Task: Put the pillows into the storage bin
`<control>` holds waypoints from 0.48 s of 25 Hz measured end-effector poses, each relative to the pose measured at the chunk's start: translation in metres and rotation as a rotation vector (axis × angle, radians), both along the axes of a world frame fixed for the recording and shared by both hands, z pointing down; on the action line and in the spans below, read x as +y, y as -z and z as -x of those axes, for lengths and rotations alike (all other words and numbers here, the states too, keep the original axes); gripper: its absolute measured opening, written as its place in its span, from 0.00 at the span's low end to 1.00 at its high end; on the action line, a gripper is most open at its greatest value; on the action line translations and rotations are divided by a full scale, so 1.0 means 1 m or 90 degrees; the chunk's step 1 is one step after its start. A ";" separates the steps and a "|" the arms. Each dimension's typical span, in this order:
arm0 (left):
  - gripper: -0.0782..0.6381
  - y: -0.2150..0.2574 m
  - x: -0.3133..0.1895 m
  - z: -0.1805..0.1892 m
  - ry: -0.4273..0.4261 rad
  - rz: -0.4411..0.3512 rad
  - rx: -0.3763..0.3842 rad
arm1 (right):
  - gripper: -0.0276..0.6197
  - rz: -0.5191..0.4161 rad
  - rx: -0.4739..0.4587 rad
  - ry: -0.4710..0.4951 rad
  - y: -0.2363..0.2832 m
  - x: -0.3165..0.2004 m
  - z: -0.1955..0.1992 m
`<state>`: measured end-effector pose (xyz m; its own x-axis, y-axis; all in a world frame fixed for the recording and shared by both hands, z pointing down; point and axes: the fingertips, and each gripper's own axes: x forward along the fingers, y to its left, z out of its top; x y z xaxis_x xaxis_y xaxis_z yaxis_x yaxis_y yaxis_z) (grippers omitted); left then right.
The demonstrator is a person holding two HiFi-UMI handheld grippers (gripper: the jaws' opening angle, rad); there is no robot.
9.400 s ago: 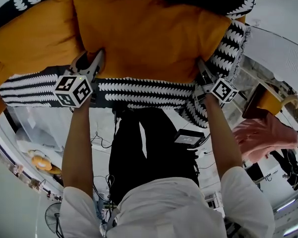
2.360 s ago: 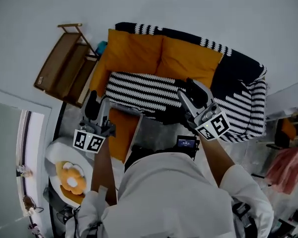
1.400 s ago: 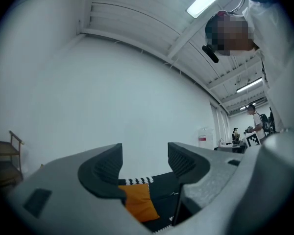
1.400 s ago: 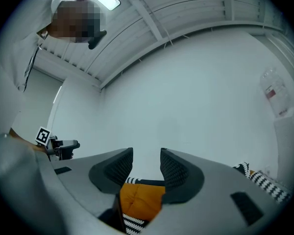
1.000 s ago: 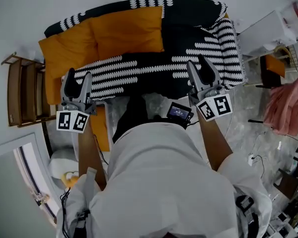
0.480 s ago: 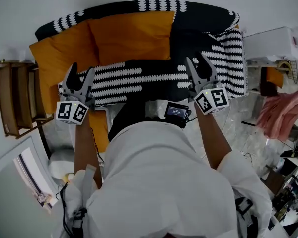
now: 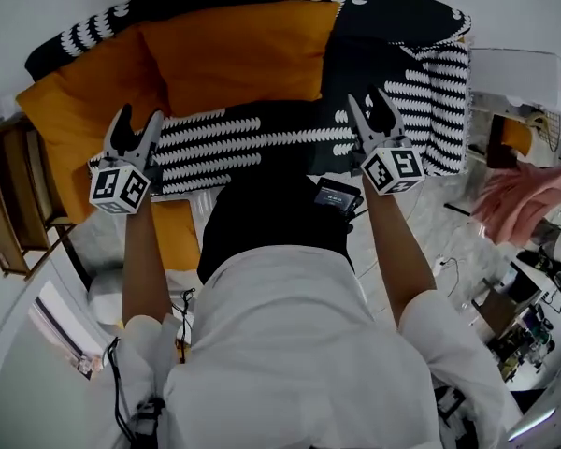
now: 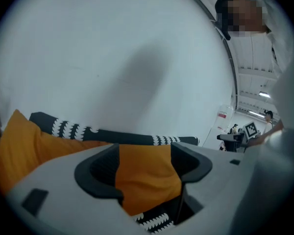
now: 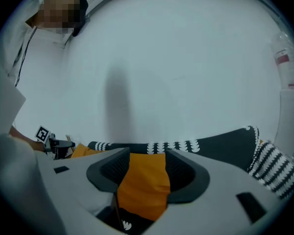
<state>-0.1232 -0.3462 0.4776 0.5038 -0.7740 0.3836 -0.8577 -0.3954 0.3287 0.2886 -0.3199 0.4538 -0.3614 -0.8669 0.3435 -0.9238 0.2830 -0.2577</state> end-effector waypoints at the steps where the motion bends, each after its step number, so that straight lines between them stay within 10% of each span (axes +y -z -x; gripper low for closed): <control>1: 0.56 -0.015 -0.006 0.001 0.001 0.016 -0.004 | 0.41 0.010 -0.005 0.001 -0.015 -0.008 0.000; 12: 0.61 -0.197 -0.058 0.019 0.044 0.166 -0.045 | 0.47 0.152 -0.024 0.081 -0.220 -0.075 -0.002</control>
